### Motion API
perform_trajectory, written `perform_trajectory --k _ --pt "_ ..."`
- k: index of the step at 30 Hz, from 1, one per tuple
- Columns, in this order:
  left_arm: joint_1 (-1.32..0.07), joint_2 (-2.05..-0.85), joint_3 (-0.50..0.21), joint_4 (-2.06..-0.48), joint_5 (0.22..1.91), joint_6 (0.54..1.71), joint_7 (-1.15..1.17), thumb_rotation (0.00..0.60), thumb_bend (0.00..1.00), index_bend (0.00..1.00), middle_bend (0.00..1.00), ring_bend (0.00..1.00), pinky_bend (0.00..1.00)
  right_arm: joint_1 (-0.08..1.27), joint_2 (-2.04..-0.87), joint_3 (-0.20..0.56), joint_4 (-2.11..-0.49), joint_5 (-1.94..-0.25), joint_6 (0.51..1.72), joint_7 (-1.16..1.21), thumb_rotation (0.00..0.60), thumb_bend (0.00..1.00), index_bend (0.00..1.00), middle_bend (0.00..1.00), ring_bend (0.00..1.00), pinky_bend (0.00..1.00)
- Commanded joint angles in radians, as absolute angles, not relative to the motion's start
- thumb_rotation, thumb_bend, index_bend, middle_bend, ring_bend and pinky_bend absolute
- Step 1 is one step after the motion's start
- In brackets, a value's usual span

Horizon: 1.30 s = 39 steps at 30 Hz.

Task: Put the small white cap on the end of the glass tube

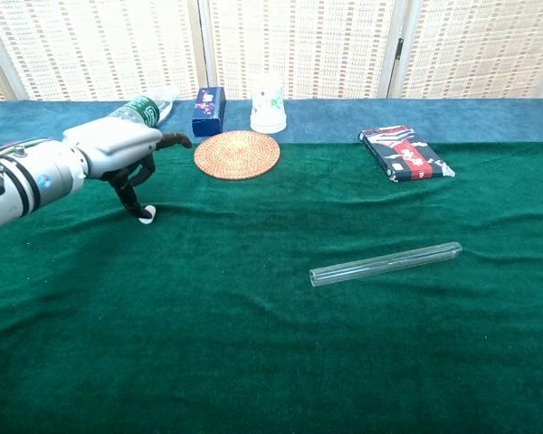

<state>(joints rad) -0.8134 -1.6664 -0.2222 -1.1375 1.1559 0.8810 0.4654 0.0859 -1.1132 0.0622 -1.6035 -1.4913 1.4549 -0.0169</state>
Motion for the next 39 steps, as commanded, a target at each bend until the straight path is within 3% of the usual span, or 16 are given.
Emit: perform_trajectory --k 1,39 --pt "-0.819 -1.664 -0.227 -1.136 1.144 0.883 0.473 0.600 0.15 0.12 0.85 0.79 0.74 0.087 -1.114 0.062 -1.602 -1.489 1.452 -0.016 0.401 0.04 0.00 0.00 0.02 0.00" --pt "-0.895 -1.684 -0.244 -1.079 0.977 0.857 0.567 0.600 0.15 0.12 0.85 0.79 0.74 0.082 -1.119 0.064 -1.578 -1.475 1.451 0.017 0.398 0.04 0.00 0.00 0.02 0.00"
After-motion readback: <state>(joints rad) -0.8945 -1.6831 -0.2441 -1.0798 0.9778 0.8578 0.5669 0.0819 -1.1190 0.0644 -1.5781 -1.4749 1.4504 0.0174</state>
